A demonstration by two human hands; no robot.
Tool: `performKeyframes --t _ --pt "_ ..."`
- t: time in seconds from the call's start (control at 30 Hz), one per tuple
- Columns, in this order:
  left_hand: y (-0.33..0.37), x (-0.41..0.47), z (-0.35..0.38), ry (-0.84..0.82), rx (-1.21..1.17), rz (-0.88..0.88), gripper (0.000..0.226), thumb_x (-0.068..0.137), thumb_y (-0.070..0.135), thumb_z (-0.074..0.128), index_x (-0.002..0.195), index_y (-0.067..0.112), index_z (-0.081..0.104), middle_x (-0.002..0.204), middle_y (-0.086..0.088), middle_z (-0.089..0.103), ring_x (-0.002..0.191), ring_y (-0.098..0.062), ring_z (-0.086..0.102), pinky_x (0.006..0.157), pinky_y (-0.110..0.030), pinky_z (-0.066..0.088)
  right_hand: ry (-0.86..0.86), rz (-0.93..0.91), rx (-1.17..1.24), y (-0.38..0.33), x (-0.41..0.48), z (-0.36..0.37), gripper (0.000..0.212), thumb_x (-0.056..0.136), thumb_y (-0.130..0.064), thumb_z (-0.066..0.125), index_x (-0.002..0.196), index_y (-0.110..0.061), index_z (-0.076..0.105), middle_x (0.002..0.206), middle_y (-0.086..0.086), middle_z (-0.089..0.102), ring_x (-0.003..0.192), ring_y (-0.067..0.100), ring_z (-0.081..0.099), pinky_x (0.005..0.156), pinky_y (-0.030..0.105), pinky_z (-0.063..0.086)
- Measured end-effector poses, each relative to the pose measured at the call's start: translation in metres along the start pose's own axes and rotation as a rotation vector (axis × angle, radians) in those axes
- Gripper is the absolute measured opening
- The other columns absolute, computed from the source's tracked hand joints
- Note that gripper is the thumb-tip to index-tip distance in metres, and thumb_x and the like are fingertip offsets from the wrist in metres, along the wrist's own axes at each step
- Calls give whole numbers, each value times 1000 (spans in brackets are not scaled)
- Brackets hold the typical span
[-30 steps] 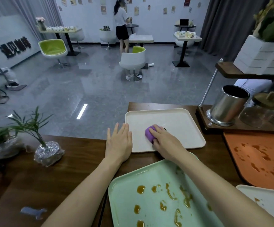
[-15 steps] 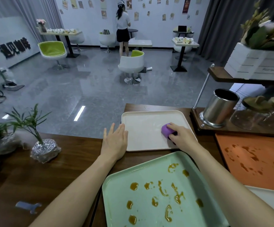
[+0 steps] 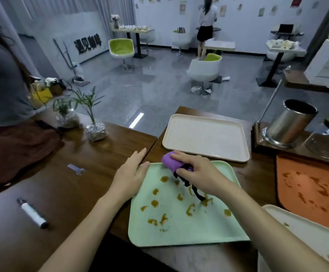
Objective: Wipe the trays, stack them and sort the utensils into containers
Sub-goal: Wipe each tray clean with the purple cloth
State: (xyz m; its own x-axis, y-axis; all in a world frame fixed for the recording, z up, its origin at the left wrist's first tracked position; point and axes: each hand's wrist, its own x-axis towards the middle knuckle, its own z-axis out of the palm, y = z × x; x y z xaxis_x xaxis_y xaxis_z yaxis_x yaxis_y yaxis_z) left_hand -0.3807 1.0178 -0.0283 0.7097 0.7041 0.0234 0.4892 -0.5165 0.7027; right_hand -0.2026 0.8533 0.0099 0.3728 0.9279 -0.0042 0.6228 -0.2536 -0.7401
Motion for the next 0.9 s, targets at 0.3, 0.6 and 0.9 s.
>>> performKeyframes --t 0.3,0.6,0.9 --pt "-14 -107 7 -34 131 1 85 94 71 43 163 29 16 169 9 20 155 -6 10 125 -32 -2 -165 -210 -478 -15 -17 62 51 105 -30 43 155 -24 33 165 -5 22 150 16 21 113 35 35" --pt "-24 -119 14 -142 387 42 138 61 102 36 163 18 -5 172 3 4 157 -9 -4 128 -42 -4 -285 -383 -519 -19 -35 72 54 106 -24 39 158 -22 27 167 -4 16 154 16 9 122 28 14" --pt "-29 -118 16 -118 331 31 142 57 104 40 164 20 -2 171 9 5 155 0 -7 128 -40 -3 -293 -425 -655 -25 -13 98 65 100 -27 48 159 -20 21 165 -1 19 150 24 18 120 31 22"
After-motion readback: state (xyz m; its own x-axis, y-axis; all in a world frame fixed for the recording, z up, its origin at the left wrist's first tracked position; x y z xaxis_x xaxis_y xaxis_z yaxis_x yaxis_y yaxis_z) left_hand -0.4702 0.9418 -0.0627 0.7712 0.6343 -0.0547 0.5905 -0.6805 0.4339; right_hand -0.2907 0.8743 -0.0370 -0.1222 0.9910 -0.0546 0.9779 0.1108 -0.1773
